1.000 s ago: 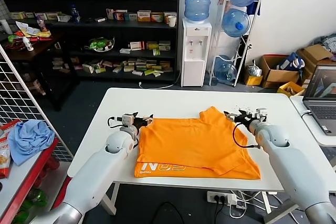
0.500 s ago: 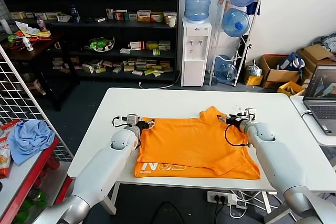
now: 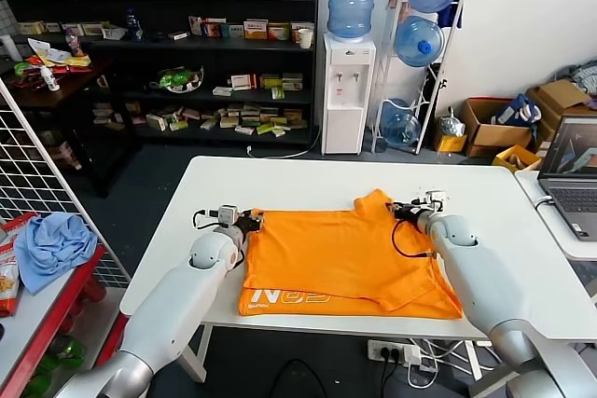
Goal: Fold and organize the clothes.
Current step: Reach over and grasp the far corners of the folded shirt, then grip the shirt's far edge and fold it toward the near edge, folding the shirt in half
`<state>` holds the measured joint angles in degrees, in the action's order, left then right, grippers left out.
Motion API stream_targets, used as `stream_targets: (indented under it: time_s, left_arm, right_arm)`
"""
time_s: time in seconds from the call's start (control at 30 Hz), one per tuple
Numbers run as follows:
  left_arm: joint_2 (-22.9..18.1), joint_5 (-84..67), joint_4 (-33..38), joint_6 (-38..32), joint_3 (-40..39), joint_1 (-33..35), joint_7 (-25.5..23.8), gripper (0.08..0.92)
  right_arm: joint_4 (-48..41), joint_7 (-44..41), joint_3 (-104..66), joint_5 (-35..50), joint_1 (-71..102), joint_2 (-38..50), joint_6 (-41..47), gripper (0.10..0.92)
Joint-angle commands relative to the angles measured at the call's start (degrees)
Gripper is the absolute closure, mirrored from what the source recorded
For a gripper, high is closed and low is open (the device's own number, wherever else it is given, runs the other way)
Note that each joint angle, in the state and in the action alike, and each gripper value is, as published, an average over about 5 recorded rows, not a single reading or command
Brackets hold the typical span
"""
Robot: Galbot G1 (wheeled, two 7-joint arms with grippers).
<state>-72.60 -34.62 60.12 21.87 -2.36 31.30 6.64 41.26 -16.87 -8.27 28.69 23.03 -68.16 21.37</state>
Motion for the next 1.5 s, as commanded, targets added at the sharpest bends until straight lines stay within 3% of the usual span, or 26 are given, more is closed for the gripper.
stream_targets:
  time_s: [0.03, 0.33, 0.63, 0.77, 0.97, 1.3, 1.5]
  left_arm:
    - [1.9, -1.3, 4.6, 0.4, 0.8, 2.9, 0.0, 0.679]
    - [8.2, -4.1, 21.1, 0.2, 4.0, 11.3, 1.5, 0.899]
    - [13.3, -5.7, 37.9, 0.0, 6.8, 22.5, 3.4, 0.904]
    - [15.1, -5.4, 44.4, 0.3, 8.5, 30.9, 4.1, 0.904]
    - [15.1, -2.8, 47.5, -0.4, 9.6, 40.1, 4.1, 0.904]
    - [12.8, 1.2, 47.3, -0.8, 10.2, 42.4, 2.9, 0.898]
    - [12.1, 1.0, 46.2, -1.7, 11.6, 41.7, 3.1, 0.761]
  right_arm:
    - [5.0, 2.5, 0.5, 1.4, 2.3, 1.1, 0.1, 0.860]
    - [33.6, 10.6, -0.8, 8.7, 17.2, 12.1, 2.2, 0.899]
    - [56.2, 16.1, -10.4, 10.5, 38.9, 20.3, 2.3, 0.899]
    - [62.6, 17.2, -14.8, 9.5, 48.5, 22.5, 2.6, 0.899]
    - [66.0, 18.9, -17.0, 7.5, 56.4, 23.6, 3.7, 0.899]
    - [65.4, 20.1, -15.3, 7.4, 56.5, 22.3, 8.2, 0.890]
    - [65.1, 20.4, -14.9, 7.7, 55.5, 22.5, 8.1, 0.747]
